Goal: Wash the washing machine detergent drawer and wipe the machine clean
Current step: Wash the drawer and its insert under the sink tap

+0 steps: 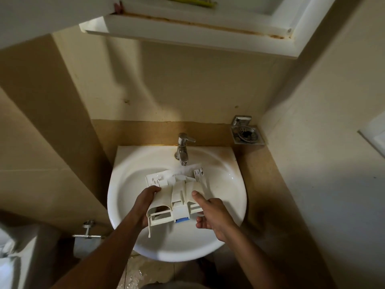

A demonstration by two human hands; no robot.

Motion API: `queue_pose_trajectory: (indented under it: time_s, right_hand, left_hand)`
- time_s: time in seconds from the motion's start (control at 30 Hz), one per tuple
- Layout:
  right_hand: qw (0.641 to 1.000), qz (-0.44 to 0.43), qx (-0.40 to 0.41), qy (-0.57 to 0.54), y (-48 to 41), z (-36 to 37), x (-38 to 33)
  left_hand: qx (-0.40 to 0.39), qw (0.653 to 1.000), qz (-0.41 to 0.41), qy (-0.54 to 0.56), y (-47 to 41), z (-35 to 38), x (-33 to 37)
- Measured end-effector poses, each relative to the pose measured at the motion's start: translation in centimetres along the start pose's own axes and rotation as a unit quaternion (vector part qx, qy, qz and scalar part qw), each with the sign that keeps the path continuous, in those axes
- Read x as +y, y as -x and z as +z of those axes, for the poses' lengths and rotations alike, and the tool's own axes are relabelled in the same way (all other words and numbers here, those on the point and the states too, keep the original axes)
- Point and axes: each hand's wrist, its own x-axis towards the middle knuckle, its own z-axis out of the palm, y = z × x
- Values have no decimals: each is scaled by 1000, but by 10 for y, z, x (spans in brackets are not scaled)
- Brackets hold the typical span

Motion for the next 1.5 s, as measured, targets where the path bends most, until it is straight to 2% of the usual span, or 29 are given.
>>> queue_pose_trajectory:
  time_s: [0.17, 0.33, 0.6, 0.93, 1.23, 1.5]
  right_hand:
    - [999, -24, 25, -21, 2, 2, -4]
    - [992, -14, 76, -96, -2, -25, -7]
    - [992, -9, 86, -90, -7, -42, -3]
    - [999, -17, -13, -32, -2, -10, -5]
    - [997, -28, -60, 33, 15, 1, -23]
    - [994, -21, -66, 89, 11, -22, -37]
  left_hand:
    - [7, 999, 32, -2, -1, 3, 8]
    - [-23, 999, 38, -26, 1, 37, 6]
    - [22, 995, 75, -68, 5, 66, 2]
    - [66, 993, 93, -35, 16, 19, 3]
    - [52, 994, 77, 52, 35, -8, -14]
    - [7, 999, 34, -10, 42, 10, -27]
